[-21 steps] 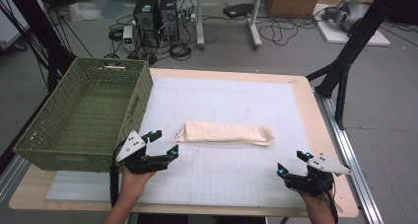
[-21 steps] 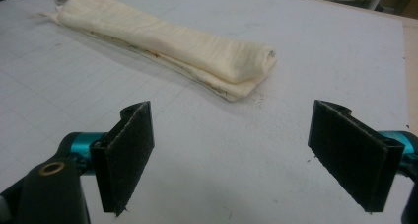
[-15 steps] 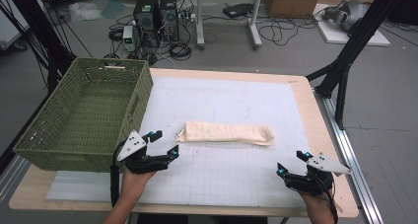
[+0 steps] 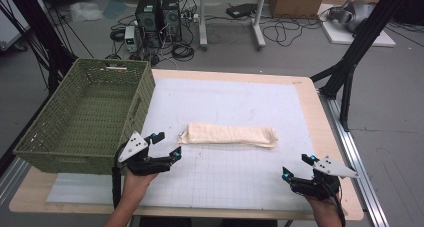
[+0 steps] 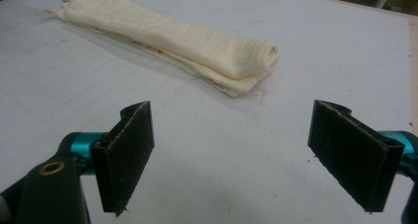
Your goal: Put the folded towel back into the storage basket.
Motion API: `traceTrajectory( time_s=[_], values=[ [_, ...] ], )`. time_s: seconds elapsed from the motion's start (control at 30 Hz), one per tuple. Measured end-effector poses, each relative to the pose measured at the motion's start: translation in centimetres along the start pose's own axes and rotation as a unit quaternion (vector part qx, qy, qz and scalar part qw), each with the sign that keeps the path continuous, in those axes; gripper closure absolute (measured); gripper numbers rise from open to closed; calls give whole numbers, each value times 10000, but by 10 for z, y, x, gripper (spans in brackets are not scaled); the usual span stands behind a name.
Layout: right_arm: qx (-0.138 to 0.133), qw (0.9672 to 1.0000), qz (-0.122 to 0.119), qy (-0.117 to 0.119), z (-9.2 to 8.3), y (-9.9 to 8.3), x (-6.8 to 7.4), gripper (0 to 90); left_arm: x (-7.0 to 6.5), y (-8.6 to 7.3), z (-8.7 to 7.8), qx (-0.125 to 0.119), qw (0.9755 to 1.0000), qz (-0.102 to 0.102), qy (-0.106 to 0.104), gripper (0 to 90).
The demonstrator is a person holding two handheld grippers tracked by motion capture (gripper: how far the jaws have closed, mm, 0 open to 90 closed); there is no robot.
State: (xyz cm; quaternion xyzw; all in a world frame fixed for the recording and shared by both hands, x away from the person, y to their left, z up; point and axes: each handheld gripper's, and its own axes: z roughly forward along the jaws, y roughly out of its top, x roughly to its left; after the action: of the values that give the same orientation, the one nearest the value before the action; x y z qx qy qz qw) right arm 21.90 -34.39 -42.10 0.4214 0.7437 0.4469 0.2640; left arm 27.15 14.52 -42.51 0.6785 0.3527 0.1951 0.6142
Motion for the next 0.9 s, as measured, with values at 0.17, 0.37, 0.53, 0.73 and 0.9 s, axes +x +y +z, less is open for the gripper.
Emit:
traceTrajectory(
  time_s=[0.17,0.37,0.53,0.73,0.9],
  values=[
    [-1,10000,24,27,0,0,1,162,-2,2,0,13,10000,39,-52,175],
    [1,10000,34,46,1,0,0,161,-4,3,2,42,9999,73,-102,175],
    [-15,10000,19,35,1,-1,-1,161,-6,4,3,55,9998,104,-149,175],
    [-23,10000,36,39,2,-1,-1,161,-8,6,4,112,9997,161,-157,176],
    [-11,10000,36,52,3,-1,-2,161,-8,7,3,93,9996,139,-217,176]
  ],
)
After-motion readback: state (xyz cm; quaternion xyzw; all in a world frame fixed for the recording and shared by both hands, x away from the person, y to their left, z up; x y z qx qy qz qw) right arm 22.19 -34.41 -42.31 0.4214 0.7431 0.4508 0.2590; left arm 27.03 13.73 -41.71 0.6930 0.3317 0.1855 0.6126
